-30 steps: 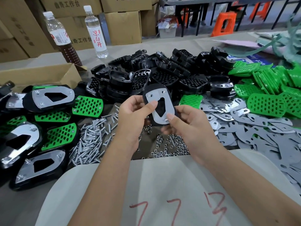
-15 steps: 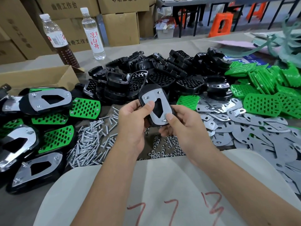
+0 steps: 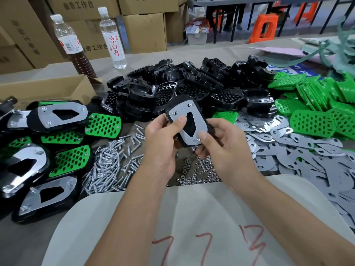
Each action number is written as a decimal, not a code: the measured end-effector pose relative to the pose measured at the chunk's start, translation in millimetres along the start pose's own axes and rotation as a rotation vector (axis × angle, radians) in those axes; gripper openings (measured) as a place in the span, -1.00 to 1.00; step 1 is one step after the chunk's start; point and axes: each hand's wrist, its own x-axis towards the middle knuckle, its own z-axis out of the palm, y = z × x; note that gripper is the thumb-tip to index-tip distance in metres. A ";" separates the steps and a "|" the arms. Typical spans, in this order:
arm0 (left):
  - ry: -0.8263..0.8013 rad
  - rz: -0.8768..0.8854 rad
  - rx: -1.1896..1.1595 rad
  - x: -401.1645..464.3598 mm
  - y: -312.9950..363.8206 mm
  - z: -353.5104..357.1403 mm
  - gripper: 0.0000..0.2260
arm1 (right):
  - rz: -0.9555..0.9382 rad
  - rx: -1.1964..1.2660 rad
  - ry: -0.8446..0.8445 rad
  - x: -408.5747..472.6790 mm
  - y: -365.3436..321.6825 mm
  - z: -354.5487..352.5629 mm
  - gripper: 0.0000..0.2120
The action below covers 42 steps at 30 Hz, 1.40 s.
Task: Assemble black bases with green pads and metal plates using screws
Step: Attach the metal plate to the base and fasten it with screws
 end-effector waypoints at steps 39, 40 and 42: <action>0.297 0.118 -0.109 21.8 9.3 -36.2 -0.91 | -0.316 -0.877 -0.419 -2.9 2.3 -1.4 -0.75; 0.292 0.113 -0.108 22.1 9.3 -35.9 -0.91 | -0.329 -0.848 -0.417 -2.0 1.5 -1.7 -0.70; 0.264 0.101 -0.078 21.7 8.2 -34.1 -0.94 | -0.327 -0.833 -0.400 -0.5 1.5 -3.8 -0.66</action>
